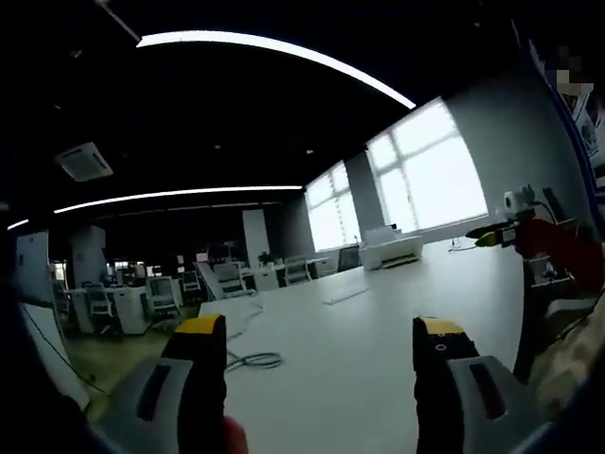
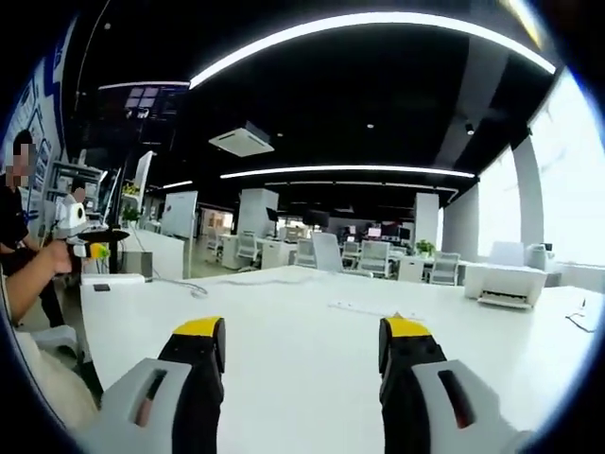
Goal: Pick up the power strip scattered on the table, fix it on the side mounting bracket of the table, and press the switch
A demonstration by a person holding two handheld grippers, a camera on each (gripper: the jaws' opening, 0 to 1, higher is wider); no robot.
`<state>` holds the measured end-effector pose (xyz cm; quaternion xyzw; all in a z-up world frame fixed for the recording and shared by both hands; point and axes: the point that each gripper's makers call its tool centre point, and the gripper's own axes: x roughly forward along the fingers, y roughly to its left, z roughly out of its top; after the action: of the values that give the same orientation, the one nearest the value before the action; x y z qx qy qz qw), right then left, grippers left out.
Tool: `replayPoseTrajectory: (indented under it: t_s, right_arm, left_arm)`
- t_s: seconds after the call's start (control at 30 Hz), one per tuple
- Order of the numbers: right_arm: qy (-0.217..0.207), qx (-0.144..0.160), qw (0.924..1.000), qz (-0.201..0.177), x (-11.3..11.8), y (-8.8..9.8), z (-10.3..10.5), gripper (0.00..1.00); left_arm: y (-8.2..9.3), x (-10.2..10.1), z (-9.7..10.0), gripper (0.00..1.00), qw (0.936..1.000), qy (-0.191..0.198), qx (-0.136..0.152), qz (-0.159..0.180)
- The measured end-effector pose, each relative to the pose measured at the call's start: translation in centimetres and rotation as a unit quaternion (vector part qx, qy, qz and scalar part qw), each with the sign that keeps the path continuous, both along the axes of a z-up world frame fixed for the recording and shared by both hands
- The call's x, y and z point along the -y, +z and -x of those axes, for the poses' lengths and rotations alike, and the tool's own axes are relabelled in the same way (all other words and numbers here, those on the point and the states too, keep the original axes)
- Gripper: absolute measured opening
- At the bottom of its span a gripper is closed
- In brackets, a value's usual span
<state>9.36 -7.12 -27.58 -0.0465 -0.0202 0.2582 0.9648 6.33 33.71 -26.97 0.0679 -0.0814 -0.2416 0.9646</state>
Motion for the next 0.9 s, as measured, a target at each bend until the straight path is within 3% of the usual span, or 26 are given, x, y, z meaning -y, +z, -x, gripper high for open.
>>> replayPoseTrajectory:
  t_s: [0.2,0.9]
  right_arm:
    - [-0.001,0.000,1.0000,-0.004,-0.16,-0.28,0.34,0.65]
    - [0.004,0.000,1.0000,-0.004,-0.76,-0.24,0.64,0.64]
  left_arm:
    - [-0.86,-0.01,0.03,0.84,0.9999,0.003,-0.014,0.001]
    - [-1.00,-0.68,0.01,0.83,0.9998,0.013,-0.015,0.005]
